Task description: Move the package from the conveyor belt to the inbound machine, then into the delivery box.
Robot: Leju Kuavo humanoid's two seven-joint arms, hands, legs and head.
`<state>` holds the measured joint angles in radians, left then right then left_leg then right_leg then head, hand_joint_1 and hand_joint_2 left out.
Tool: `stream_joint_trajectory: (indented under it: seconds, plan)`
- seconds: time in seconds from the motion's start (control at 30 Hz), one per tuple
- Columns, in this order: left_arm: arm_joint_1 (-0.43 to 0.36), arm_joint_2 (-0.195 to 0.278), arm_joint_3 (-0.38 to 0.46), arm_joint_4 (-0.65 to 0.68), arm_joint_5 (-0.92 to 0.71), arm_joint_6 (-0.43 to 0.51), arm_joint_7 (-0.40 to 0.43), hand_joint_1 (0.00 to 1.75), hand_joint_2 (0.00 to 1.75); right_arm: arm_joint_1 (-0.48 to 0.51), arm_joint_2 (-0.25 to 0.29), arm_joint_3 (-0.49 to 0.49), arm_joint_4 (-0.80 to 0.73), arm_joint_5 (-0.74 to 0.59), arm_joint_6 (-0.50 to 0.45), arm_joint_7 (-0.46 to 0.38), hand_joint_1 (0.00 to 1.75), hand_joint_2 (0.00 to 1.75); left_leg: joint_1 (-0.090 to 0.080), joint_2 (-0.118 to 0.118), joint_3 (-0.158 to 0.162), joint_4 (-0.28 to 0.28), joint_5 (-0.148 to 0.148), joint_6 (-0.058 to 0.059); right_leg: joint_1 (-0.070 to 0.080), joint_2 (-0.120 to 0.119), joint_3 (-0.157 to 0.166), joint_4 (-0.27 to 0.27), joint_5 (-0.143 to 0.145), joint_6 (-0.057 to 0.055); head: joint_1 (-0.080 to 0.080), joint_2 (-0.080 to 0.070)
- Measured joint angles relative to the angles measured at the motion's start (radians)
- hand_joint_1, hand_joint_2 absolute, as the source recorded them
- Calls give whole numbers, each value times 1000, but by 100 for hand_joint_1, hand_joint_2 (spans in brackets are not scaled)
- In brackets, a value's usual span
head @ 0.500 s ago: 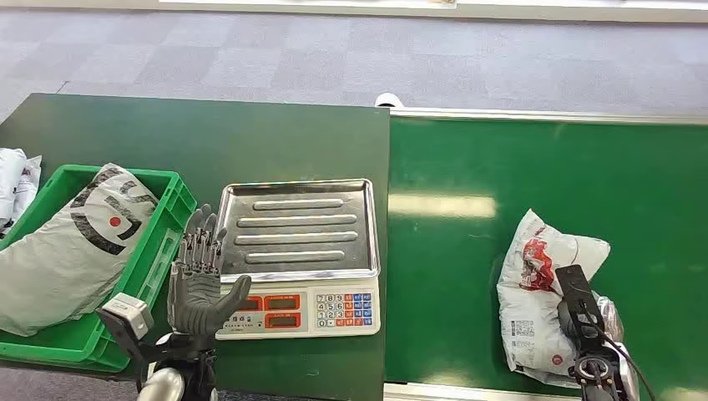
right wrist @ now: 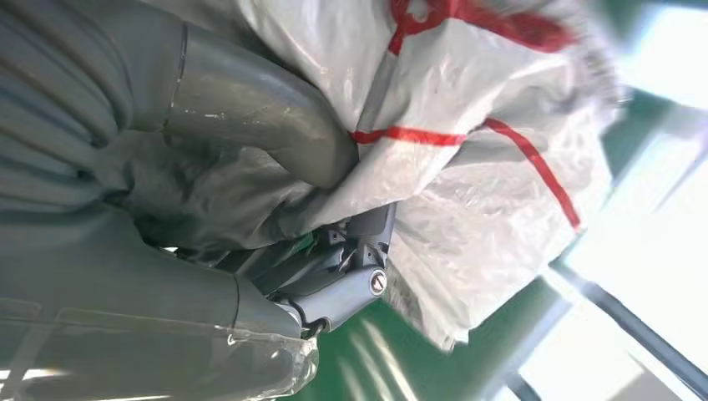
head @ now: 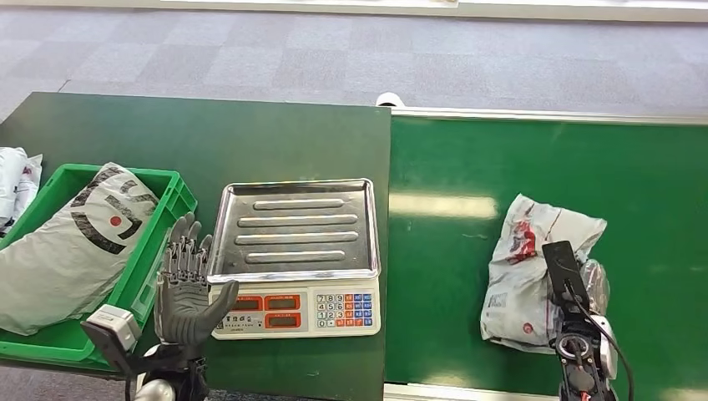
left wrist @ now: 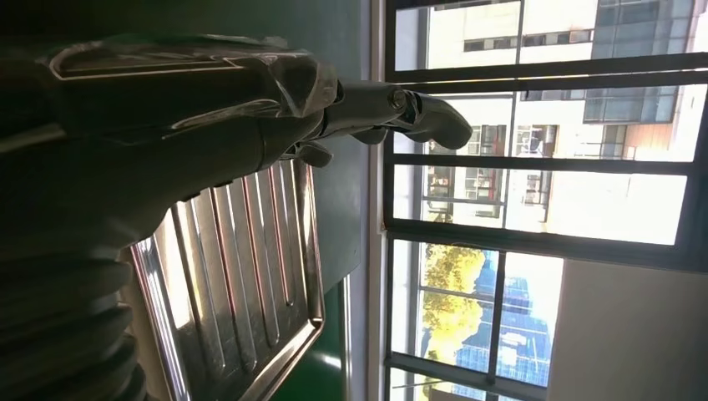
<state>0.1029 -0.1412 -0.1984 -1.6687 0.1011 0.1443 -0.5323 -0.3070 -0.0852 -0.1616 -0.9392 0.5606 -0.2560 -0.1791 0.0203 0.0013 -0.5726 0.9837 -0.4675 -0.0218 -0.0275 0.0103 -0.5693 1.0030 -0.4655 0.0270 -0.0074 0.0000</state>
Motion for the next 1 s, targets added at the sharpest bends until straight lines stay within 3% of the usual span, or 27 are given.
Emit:
stream_joint_trajectory:
  seconds: [0.1,0.23,0.4,0.6,0.83,0.87,0.97,1.0]
  plan:
    - [-9,0,1,-4,0,2,-7,0,175,4,40,55,-156,-48,-74,-79,175,175,0,1,0,0,0,0,0,0,-1,0,0,0,0,0]
    - [-30,-2,0,-4,-1,2,-9,0,175,-5,76,141,-289,-67,-105,-83,175,175,0,0,0,0,0,0,0,0,-2,0,0,0,0,0]
    - [-37,-3,-1,-3,-1,0,-14,0,175,-8,95,196,-352,-92,-100,-99,175,175,0,0,-2,0,0,0,0,-1,-2,0,0,0,0,0]
    - [-118,-6,-18,30,-1,-22,-22,0,175,-97,167,330,-329,-38,88,-114,175,175,1,2,-2,0,2,-1,1,0,-4,1,1,-2,0,0]
    - [-238,-6,-25,87,4,-11,-22,0,175,-242,274,489,-54,-68,332,-215,175,175,3,0,-3,0,3,-2,3,0,-4,2,1,-2,0,0]
    - [-248,-6,-24,90,4,-4,-22,0,175,-257,287,501,-9,-71,345,-227,160,175,3,0,-3,0,3,-2,3,-1,-4,2,1,-2,0,0]
    - [-264,-6,-13,94,3,15,-22,0,175,-293,319,524,108,-72,359,-251,36,175,2,0,-4,0,3,-2,2,-1,-5,1,1,-2,0,0]
    - [-266,-6,-7,94,2,20,-21,0,175,-305,326,527,141,-72,359,-253,7,175,2,0,-4,0,3,-2,2,-1,-5,1,1,-2,0,0]
